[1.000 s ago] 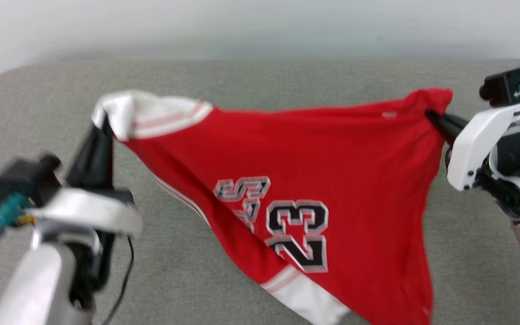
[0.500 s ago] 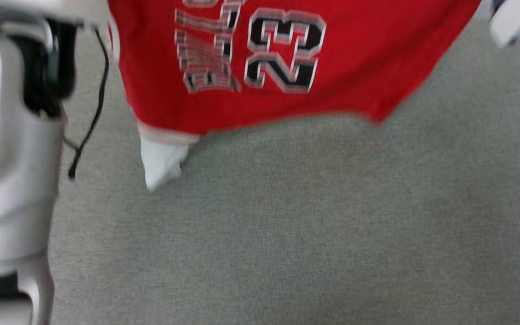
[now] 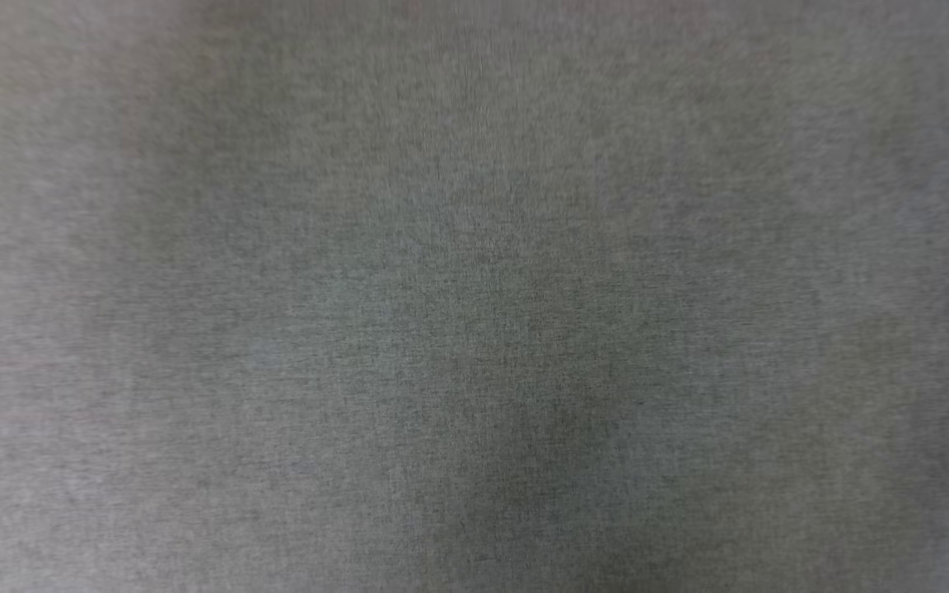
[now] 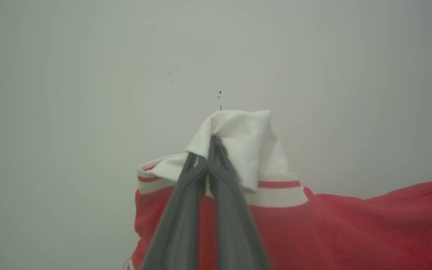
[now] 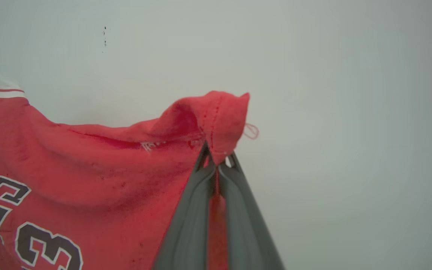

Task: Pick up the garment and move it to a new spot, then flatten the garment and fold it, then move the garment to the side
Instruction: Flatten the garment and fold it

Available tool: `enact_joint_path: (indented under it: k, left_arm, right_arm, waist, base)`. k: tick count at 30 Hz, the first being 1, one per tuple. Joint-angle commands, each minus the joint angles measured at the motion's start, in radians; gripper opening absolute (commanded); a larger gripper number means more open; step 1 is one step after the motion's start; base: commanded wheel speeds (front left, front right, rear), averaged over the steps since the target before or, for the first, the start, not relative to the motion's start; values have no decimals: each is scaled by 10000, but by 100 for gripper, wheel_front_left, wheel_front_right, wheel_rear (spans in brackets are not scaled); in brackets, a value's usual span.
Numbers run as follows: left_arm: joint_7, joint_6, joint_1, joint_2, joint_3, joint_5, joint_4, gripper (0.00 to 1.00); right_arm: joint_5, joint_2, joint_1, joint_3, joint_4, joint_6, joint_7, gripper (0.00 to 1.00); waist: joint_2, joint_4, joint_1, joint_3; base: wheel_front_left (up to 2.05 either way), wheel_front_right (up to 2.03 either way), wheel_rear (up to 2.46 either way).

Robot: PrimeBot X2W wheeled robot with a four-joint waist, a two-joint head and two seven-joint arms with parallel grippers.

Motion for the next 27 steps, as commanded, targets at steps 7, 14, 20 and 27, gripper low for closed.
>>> enact_joint_path:
  k: [7, 14, 20, 27]
  left_arm:
    - [-102, -40, -527, -115, -292, 199, 870, 0]
    - [-252, -197, 116, -306, -368, -108, 1903, 0]
    - [-699, -510, 1608, -537, -310, -580, 2836, 0]
    - [-1243, -790, 4355, -709, -6, -1332, 3195, 0]
  right_arm:
    - [300, 49, -849, 680, 1251, -7, -504, 0]
    - [810, 302, -870, 1592, 2920, -7, -1061, 0]
    - [1310, 486, 326, 2606, 3942, -7, -1464, 0]
    - [1992, 306, 2793, 3682, 4018, -7, -1987, 0]
  waist:
    - [0, -13, -3, 1514]
    - [0, 104, -3, 1698]
    - [0, 288, -3, 905]
    - [0, 448, -3, -732]
  base:
    - [0, 0, 0]
    - [0, 0, 0]
    - [0, 0, 0]
    - [0, 0, 0]
